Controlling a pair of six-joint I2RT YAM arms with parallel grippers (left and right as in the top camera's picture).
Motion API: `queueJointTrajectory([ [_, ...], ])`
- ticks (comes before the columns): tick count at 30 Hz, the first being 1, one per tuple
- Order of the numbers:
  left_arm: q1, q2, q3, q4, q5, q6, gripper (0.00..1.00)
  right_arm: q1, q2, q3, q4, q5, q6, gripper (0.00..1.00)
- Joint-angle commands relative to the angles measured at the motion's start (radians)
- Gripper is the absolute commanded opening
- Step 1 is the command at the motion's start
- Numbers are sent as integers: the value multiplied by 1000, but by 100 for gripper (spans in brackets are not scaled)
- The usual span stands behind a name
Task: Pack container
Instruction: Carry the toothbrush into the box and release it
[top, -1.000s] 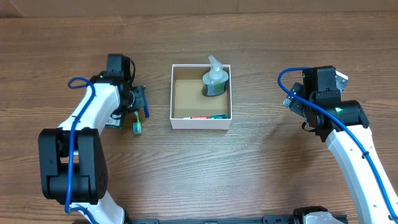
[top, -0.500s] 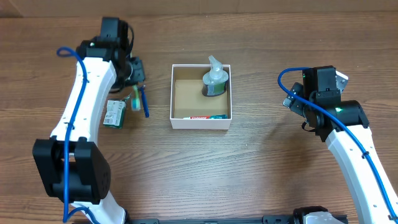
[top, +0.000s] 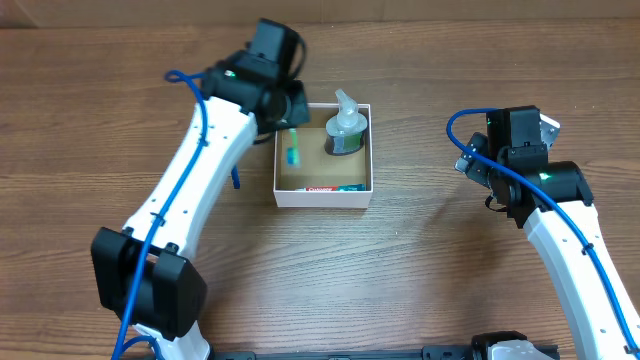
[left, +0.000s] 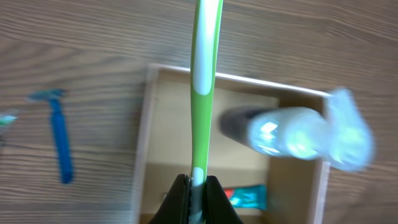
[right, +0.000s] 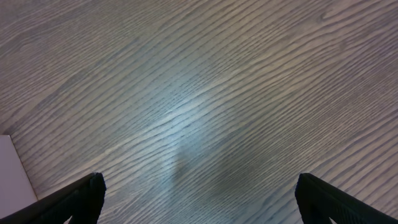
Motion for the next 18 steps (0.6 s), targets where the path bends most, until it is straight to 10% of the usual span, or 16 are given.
queueJointTrajectory([
  [1,-53,10,20,16,6,-140,5,0,-12,11,6,6,4,100],
  [15,-80,134,15,13,69,-224,5,0,-12,11,6,6,4,100],
  [17,-80,154,15,25,95,-224,13,0,-12,11,6,6,4,100],
  [18,-80,157,15,32,111,-224,34,0,-12,11,6,6,4,100],
])
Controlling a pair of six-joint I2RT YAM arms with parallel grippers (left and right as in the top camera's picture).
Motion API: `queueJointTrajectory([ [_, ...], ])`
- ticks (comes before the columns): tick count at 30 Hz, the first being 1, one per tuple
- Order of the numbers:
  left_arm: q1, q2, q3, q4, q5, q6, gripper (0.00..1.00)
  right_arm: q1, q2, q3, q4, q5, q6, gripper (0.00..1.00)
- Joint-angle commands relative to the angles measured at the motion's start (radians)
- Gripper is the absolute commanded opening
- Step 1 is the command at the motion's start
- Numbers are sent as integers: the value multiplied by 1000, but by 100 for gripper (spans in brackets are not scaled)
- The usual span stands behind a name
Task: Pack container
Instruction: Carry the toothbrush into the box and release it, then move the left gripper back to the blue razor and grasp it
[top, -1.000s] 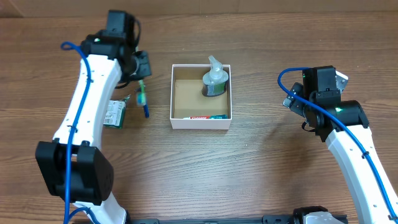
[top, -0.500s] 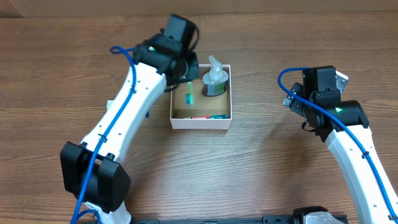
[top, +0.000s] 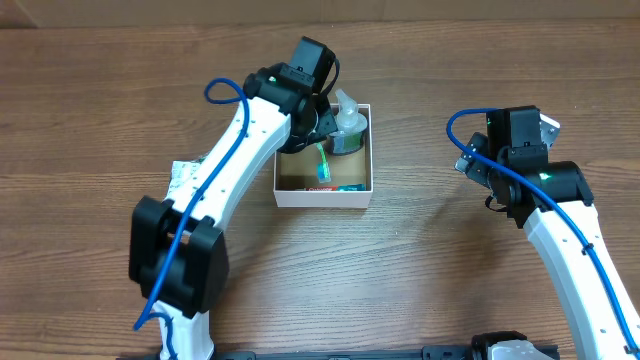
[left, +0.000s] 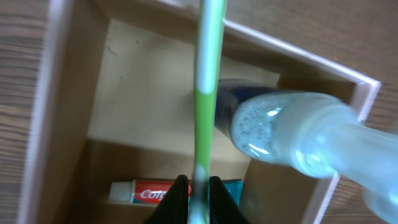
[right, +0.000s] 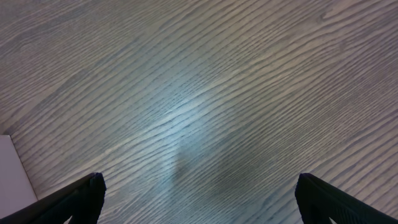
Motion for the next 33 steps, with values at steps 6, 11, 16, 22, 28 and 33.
queueJointTrajectory([
  [6,20,-8,32,52,122,-23,69,0,-12,11,6,7,4,100],
  [11,74,-88,42,27,137,7,70,0,-12,11,6,7,4,100],
  [16,165,-142,42,-117,61,120,79,0,-12,11,6,7,4,100],
  [22,255,-116,16,-286,-99,192,90,0,-12,11,6,7,4,100],
  [28,280,-113,-87,-197,-120,270,99,0,-12,11,6,7,4,100],
  [33,281,-113,-274,-21,-113,277,98,0,-12,11,6,7,4,100],
])
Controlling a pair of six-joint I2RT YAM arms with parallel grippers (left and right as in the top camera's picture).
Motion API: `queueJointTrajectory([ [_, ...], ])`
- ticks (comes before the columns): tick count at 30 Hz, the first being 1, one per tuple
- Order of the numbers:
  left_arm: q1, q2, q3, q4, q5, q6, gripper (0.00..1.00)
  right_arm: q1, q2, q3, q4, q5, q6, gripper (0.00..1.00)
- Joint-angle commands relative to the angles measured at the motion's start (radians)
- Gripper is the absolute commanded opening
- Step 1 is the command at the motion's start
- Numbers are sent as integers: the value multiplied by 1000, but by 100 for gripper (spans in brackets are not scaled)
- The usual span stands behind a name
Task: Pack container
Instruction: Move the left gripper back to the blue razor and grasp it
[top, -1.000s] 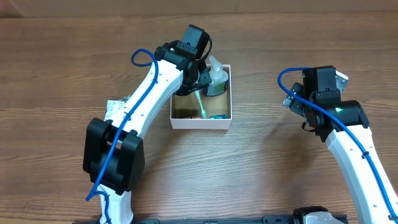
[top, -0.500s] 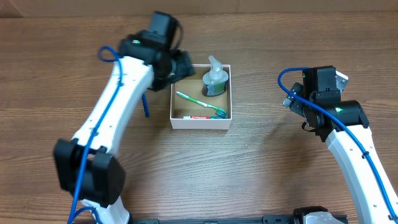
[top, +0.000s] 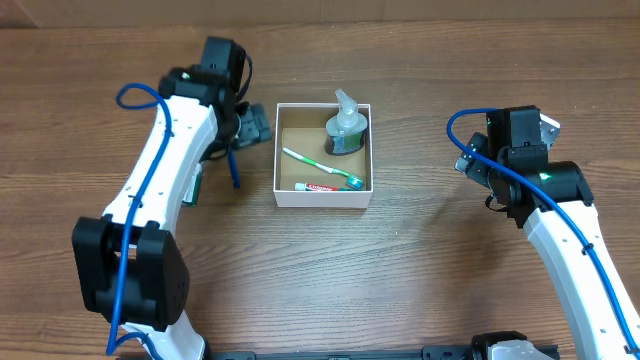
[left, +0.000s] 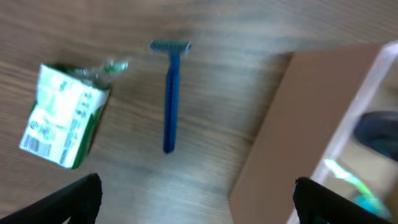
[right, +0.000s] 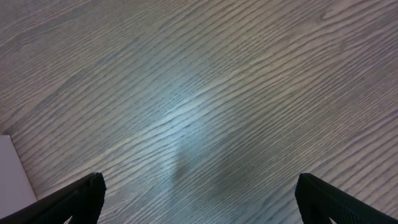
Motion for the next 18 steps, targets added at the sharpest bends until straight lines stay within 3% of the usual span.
queueJointTrajectory([
  [1,9,14,-131,95,-12,32,99,0,-12,11,6,7,4,100],
  [12,18,15,-380,405,-12,20,100,0,-12,11,6,7,3,100],
  [18,40,15,-427,480,-13,21,100,0,-12,11,6,7,4,100],
])
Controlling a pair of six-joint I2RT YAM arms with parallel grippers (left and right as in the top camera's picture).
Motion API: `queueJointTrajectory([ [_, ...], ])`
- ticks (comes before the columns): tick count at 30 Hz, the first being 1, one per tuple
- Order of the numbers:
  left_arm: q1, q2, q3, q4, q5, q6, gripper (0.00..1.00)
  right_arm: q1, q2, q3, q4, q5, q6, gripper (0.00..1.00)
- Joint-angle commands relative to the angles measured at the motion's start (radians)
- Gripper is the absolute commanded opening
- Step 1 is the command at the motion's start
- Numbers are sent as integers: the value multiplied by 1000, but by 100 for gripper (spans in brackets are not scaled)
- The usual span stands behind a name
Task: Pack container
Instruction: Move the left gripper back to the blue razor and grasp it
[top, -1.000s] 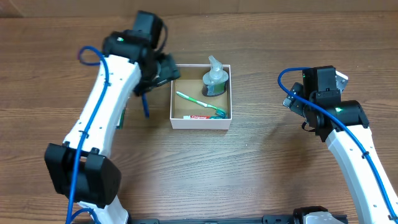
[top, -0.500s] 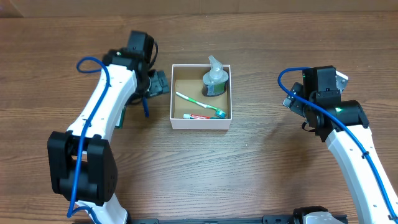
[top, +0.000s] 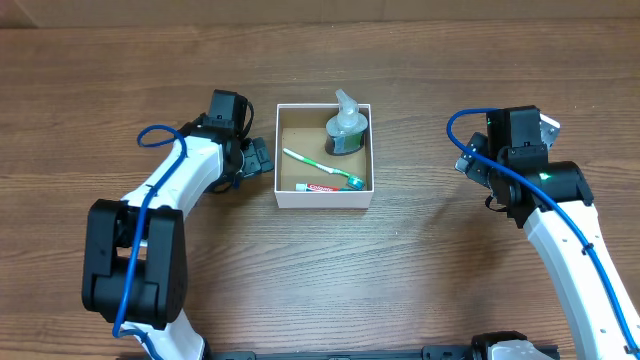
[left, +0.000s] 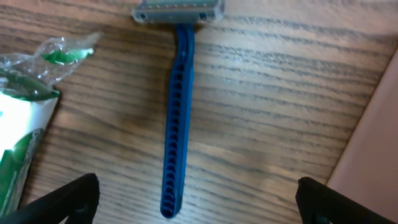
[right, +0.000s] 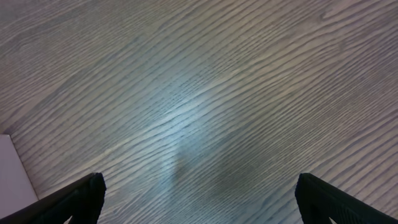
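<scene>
The white cardboard box (top: 284, 192) holds a clear pump bottle (top: 346, 128), a green toothbrush (top: 318, 166) and a toothpaste tube (top: 322, 187). Just left of the box, my left gripper (top: 252, 159) hangs low and open. In the left wrist view a blue razor (left: 177, 112) lies on the wood, its handle end between the spread fingers of the left gripper (left: 198, 202), untouched. My right gripper (top: 468, 163) stands open over bare table to the right of the box, with nothing between its fingers (right: 81, 196).
A green and white wrapped packet (left: 22, 130) lies left of the razor. The box's outer wall (left: 373, 149) rises close on the razor's right. The wooden table (right: 199, 93) under the right gripper is bare.
My left gripper has come down and closer over the blue razor, which now fills the wrist view between the open fingers. The right arm has not moved.
My left gripper was shut on the green toothbrush above the box's left edge, then held it inside the box. Later the toothbrush lay in the box and the gripper was open, left of the box above the razor. Now it is low over the razor.
</scene>
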Motion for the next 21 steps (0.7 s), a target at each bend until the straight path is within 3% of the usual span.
queueJointTrajectory([
  [1,19,10,-45,51,-12,11,100,0,-12,11,5,7,4,100],
  [11,20,10,-109,125,-20,11,96,0,-12,11,5,7,3,100],
  [16,20,10,-121,174,-14,11,77,0,-12,11,5,7,3,100],
  [21,20,10,-121,188,-12,11,73,0,-12,11,5,7,4,100],
])
